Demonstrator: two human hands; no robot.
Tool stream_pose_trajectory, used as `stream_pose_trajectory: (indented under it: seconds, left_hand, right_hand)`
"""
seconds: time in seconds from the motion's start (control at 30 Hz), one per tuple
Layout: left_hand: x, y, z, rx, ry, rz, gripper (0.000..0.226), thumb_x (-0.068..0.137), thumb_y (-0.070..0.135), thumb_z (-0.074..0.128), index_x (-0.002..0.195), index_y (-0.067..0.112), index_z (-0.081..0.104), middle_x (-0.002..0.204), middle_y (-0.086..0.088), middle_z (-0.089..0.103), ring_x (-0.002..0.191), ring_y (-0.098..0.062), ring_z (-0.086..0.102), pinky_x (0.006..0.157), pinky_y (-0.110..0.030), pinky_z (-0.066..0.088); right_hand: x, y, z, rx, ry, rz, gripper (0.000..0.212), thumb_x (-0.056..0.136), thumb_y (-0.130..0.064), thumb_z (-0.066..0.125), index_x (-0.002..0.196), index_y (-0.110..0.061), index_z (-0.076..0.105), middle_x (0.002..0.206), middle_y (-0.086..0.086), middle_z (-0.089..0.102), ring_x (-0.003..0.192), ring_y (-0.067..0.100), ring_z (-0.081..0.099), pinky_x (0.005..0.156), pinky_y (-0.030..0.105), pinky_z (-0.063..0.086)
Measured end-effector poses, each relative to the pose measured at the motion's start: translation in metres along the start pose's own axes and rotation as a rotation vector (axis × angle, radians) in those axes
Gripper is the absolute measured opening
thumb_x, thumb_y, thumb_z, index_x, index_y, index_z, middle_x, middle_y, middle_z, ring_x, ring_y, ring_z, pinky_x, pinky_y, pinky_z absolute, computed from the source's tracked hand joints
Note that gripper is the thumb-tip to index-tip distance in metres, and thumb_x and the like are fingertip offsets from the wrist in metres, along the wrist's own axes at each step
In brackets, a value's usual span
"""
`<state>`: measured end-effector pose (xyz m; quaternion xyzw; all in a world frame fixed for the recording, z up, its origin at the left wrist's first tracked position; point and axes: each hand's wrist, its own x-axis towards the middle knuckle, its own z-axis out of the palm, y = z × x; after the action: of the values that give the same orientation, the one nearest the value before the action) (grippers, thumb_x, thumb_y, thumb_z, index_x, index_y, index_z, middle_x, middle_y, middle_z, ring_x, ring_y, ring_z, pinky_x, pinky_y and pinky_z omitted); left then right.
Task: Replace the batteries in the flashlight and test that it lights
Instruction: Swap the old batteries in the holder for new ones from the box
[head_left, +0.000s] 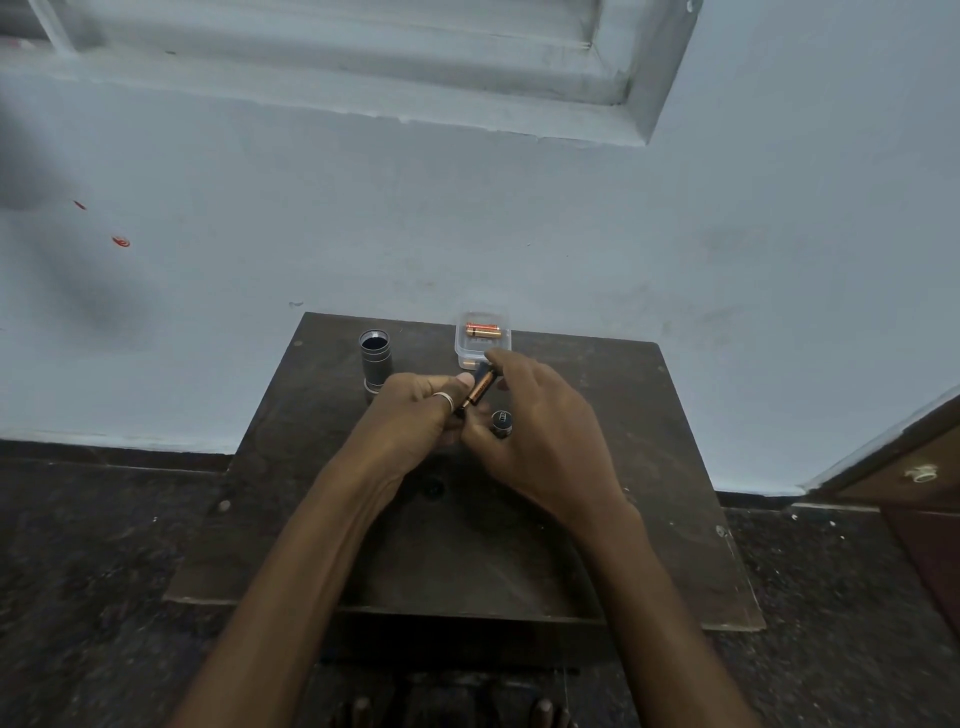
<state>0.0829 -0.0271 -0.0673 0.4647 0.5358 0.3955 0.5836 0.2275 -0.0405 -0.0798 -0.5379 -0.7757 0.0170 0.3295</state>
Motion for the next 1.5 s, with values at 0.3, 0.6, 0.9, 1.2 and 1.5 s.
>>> stream_pose_trajectory:
  seconds: [0.3, 0.6, 0.9, 1.2, 1.5]
  left_hand:
    - [0.003, -0.005, -0.003, 0.114, -0.02, 0.003, 0.035, 0.102, 0.03, 0.052, 0.09, 0.009, 0.079, 0.085, -0.012, 0.078, 0.09, -0.031, 0.074, 0.089, -0.044, 0.059]
    - [0.006, -0.009, -0.002, 0.027, 0.017, -0.002, 0.037, 0.102, 0.028, 0.053, 0.087, 0.004, 0.077, 0.094, -0.029, 0.073, 0.084, -0.032, 0.069, 0.096, -0.055, 0.053]
    - [0.009, -0.007, -0.001, -0.159, 0.021, -0.057, 0.029, 0.103, 0.014, 0.051, 0.094, 0.0, 0.074, 0.099, -0.023, 0.074, 0.082, -0.016, 0.074, 0.069, -0.022, 0.059]
    - [0.006, -0.001, 0.002, -0.267, 0.049, -0.076, 0.028, 0.104, 0.017, 0.049, 0.095, -0.002, 0.068, 0.085, -0.017, 0.074, 0.069, -0.014, 0.074, 0.064, -0.02, 0.06]
    - [0.005, 0.001, 0.004, -0.275, 0.045, -0.087, 0.023, 0.104, 0.017, 0.048, 0.1, 0.002, 0.065, 0.093, -0.018, 0.074, 0.076, -0.015, 0.076, 0.069, -0.022, 0.061]
  right_hand:
    - [0.001, -0.001, 0.003, 0.022, -0.034, -0.002, 0.049, 0.083, -0.025, 0.067, 0.128, -0.008, 0.055, 0.104, 0.008, 0.07, 0.093, 0.025, 0.064, 0.073, 0.036, 0.053]
    - [0.002, 0.003, 0.002, 0.169, -0.075, 0.005, 0.039, 0.085, -0.028, 0.062, 0.121, -0.016, 0.058, 0.1, 0.002, 0.067, 0.085, 0.019, 0.062, 0.073, 0.04, 0.054]
    - [0.009, 0.016, 0.003, 0.34, -0.011, -0.056, 0.025, 0.092, -0.019, 0.069, 0.115, -0.012, 0.073, 0.109, -0.001, 0.075, 0.098, 0.008, 0.068, 0.082, 0.021, 0.055]
    - [0.02, 0.017, -0.011, 1.115, 0.222, 0.76, 0.031, 0.106, -0.026, 0.047, 0.094, -0.004, 0.065, 0.093, 0.016, 0.076, 0.078, 0.017, 0.075, 0.061, 0.025, 0.06]
    - [0.001, 0.049, -0.008, -0.036, -0.169, 0.669, 0.021, 0.096, -0.032, 0.059, 0.103, -0.016, 0.071, 0.1, 0.004, 0.073, 0.098, 0.027, 0.065, 0.072, 0.029, 0.041]
